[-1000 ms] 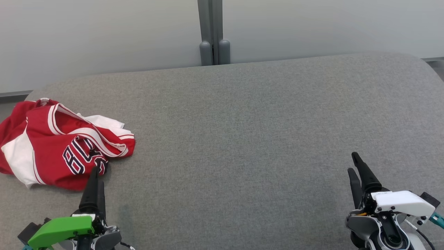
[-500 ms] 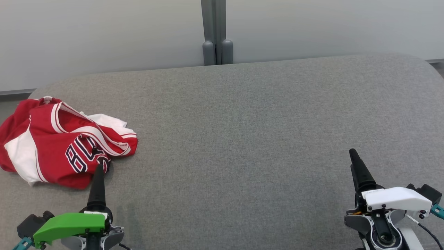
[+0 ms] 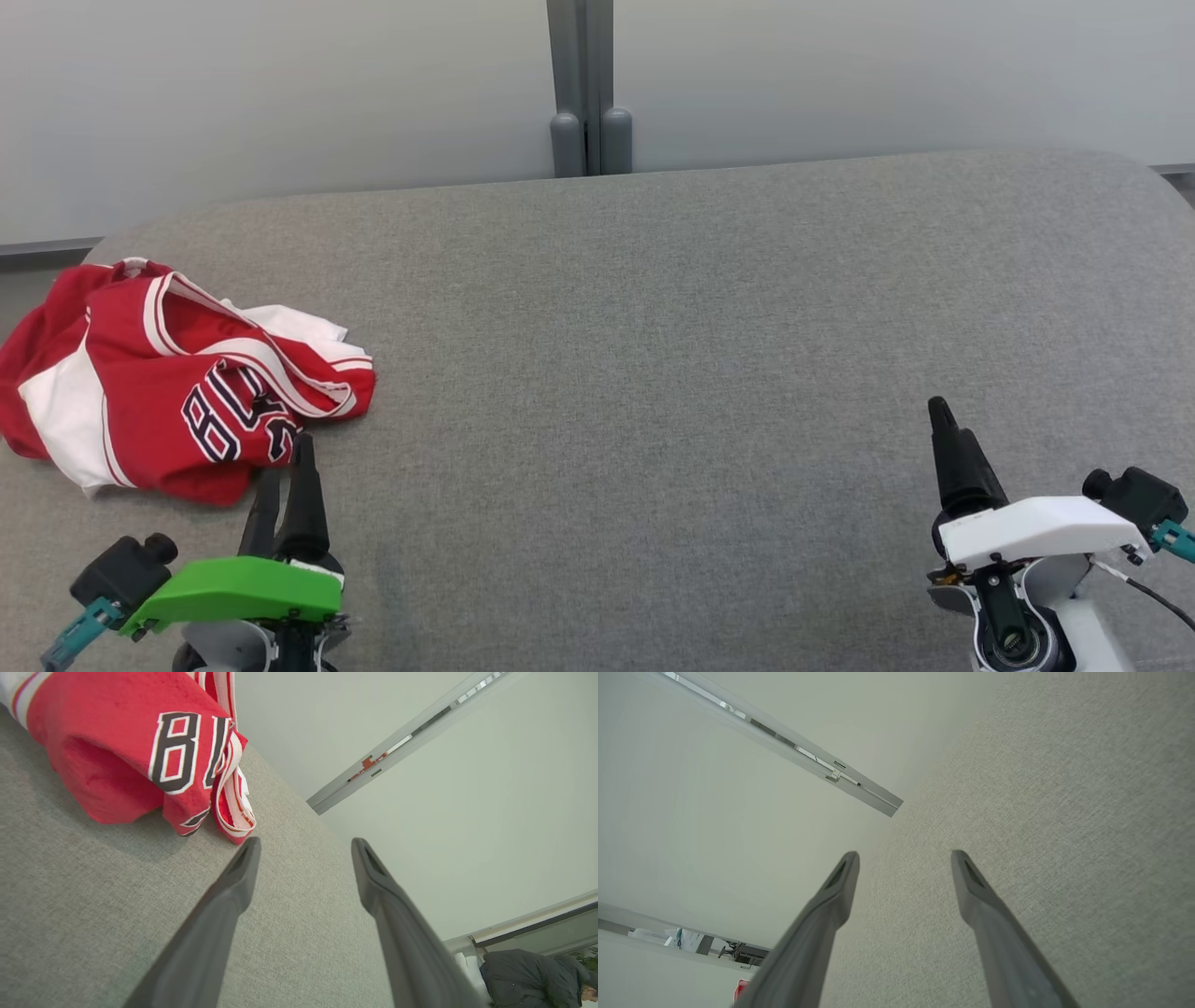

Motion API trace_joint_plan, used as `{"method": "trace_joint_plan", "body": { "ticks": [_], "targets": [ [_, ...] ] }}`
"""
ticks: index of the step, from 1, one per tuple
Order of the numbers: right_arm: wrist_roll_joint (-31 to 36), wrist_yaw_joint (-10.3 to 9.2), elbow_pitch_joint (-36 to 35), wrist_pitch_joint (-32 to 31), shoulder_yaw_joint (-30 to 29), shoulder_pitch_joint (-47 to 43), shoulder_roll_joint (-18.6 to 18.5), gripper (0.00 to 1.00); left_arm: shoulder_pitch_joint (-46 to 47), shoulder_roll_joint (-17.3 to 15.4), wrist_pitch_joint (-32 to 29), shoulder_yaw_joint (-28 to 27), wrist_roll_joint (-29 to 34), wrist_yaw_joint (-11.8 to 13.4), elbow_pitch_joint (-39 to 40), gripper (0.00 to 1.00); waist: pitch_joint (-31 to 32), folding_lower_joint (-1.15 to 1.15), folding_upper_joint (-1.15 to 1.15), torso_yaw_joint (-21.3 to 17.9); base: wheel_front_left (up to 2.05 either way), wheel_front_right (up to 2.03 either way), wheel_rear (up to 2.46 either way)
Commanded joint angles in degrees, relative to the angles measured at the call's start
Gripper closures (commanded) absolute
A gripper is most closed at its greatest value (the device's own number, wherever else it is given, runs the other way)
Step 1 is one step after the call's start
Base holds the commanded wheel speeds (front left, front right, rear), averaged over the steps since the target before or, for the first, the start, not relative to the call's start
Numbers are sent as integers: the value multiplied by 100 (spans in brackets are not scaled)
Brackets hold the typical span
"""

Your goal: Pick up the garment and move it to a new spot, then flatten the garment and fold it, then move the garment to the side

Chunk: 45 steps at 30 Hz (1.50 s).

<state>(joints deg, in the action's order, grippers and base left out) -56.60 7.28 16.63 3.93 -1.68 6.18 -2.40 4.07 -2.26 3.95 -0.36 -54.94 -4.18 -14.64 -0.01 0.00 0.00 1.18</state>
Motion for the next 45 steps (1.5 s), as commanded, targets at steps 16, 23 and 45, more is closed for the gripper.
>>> {"method": "trace_joint_plan", "body": {
  "ticks": [16,23,45],
  "targets": [
    [1918,26,94,323,98,182,-42,0,-21,-53,323,215,1825,109,59,0,-6,0,0,17,0,0,0],
    [2427,28,160,439,163,217,-45,0,-16,-57,436,273,2333,126,41,0,-8,0,0,28,0,0,0],
    [3735,26,347,760,248,292,-54,0,-40,-70,759,452,3588,46,-21,0,10,0,0,27,0,0,0]
  ]
}}
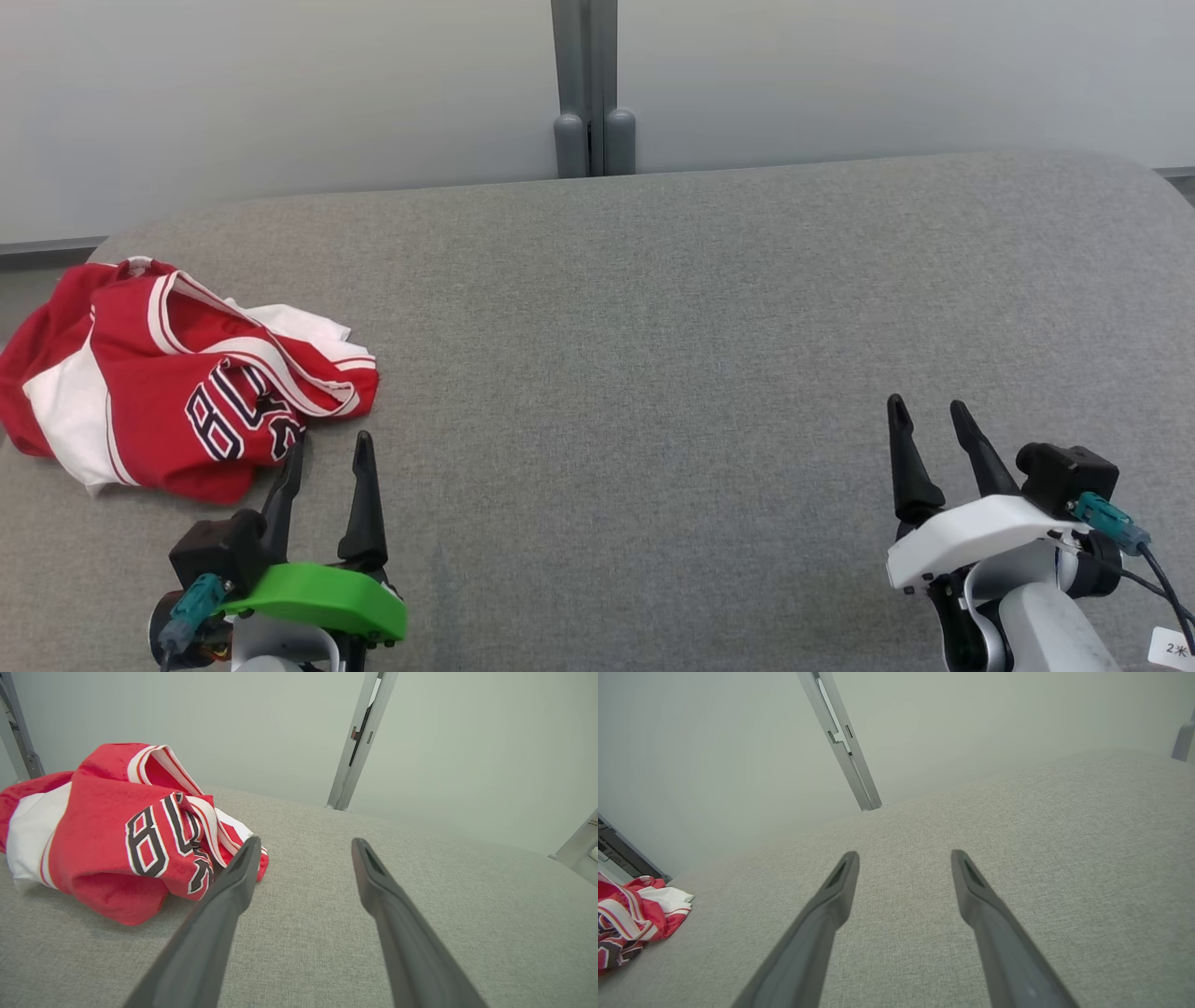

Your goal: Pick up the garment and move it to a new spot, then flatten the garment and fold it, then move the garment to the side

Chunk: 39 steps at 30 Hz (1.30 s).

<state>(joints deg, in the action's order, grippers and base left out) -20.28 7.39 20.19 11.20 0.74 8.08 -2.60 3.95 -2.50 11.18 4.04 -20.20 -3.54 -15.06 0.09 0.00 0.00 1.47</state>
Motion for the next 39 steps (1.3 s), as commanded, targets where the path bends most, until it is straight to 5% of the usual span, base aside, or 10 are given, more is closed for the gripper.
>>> {"method": "trace_joint_plan", "body": {
  "ticks": [1,25,39],
  "targets": [
    [157,15,-3,53,11,100,-34,0,-26,-46,53,23,173,-19,16,0,2,0,0,-3,0,0,0],
    [1217,17,109,317,116,132,-38,0,-36,-54,319,153,1085,94,-144,0,27,0,0,-38,0,0,0],
    [1451,12,196,395,188,141,-39,0,2,-56,407,129,1100,112,-297,0,21,0,0,-9,0,0,0]
  ]
}}
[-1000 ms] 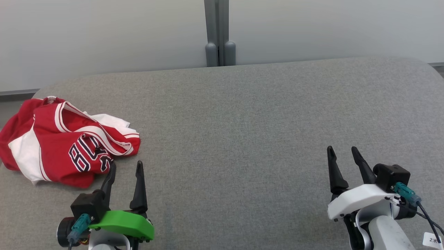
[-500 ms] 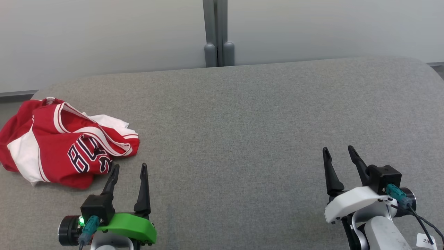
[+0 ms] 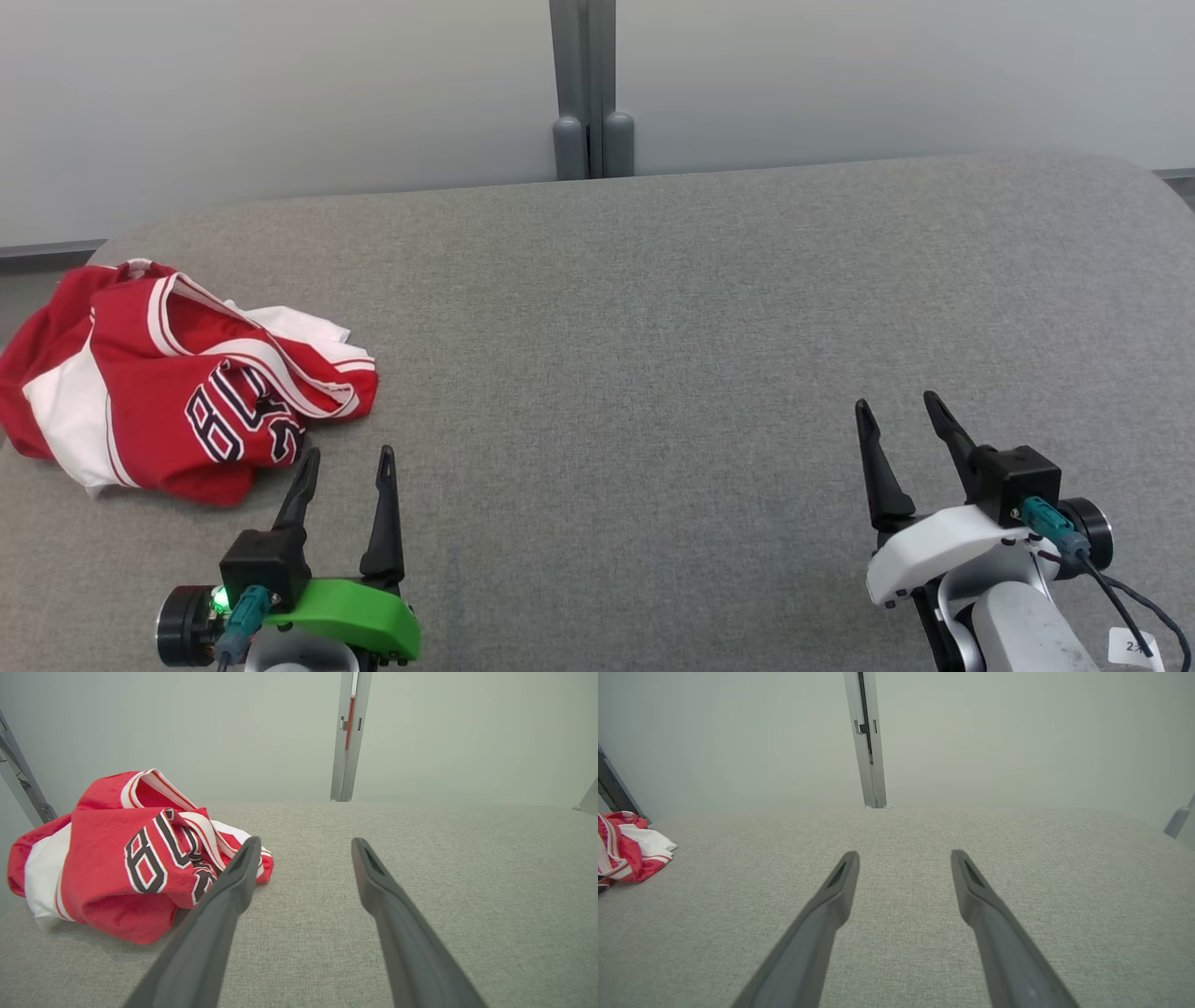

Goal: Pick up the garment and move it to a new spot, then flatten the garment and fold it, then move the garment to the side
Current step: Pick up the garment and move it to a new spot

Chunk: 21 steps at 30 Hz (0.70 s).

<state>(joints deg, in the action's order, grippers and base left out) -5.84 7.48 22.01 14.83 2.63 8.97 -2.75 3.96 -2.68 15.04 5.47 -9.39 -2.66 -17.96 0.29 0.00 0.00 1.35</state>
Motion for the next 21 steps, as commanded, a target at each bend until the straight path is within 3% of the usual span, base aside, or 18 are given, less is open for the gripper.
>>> {"method": "trace_joint_plan", "body": {
  "ticks": [1,12,21],
  "targets": [
    [-1,3,17,33,-2,52,-24,0,4,-38,22,-16,8,23,-11,0,0,0,0,7,0,0,0],
    [-33,3,-29,37,-39,-11,-24,0,28,-38,22,-12,-20,11,-14,0,-1,0,0,109,0,0,0],
    [17,3,-104,33,-87,-105,-21,0,55,-37,21,-30,-89,57,-47,0,-6,0,0,903,0,0,0]
  ]
}}
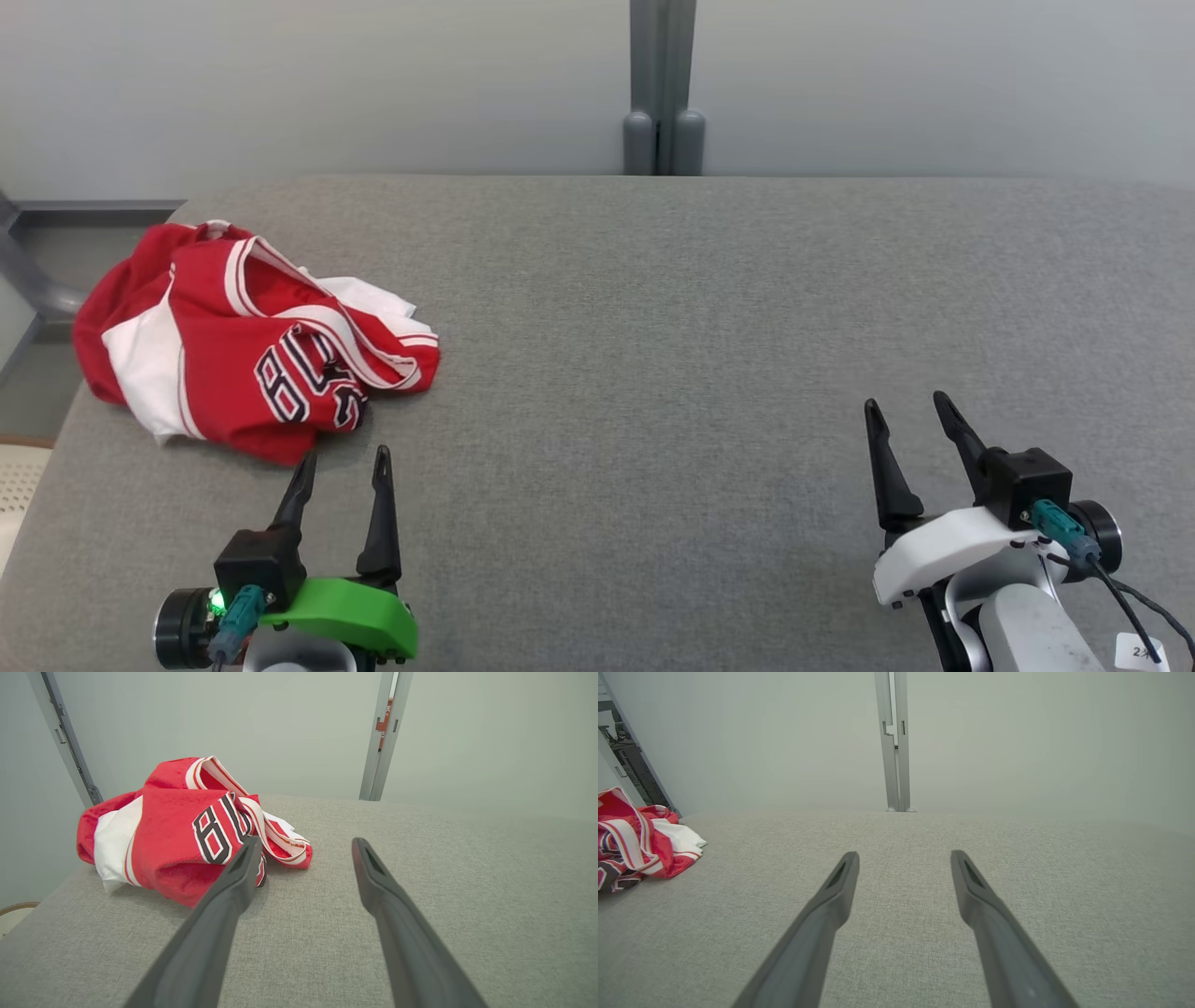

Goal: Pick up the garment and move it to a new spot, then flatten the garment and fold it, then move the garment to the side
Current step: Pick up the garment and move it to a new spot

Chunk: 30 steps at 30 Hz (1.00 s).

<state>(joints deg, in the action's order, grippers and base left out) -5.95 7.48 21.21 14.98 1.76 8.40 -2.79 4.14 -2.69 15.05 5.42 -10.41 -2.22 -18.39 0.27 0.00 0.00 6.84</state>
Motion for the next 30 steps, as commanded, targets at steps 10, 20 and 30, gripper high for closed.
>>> {"method": "trace_joint_plan", "body": {
  "ticks": [10,20,30],
  "targets": [
    [-42,3,-59,22,15,-49,-19,0,26,-36,20,-268,15,21,-53,0,-67,0,0,1460,0,0,0],
    [-146,3,1,23,70,-66,-21,0,-103,-40,13,-665,58,68,-34,0,-90,0,0,2208,0,0,0],
    [-156,2,82,24,284,160,-23,0,-250,-33,13,-962,21,97,125,0,-173,0,0,2365,0,0,0]
  ]
}}
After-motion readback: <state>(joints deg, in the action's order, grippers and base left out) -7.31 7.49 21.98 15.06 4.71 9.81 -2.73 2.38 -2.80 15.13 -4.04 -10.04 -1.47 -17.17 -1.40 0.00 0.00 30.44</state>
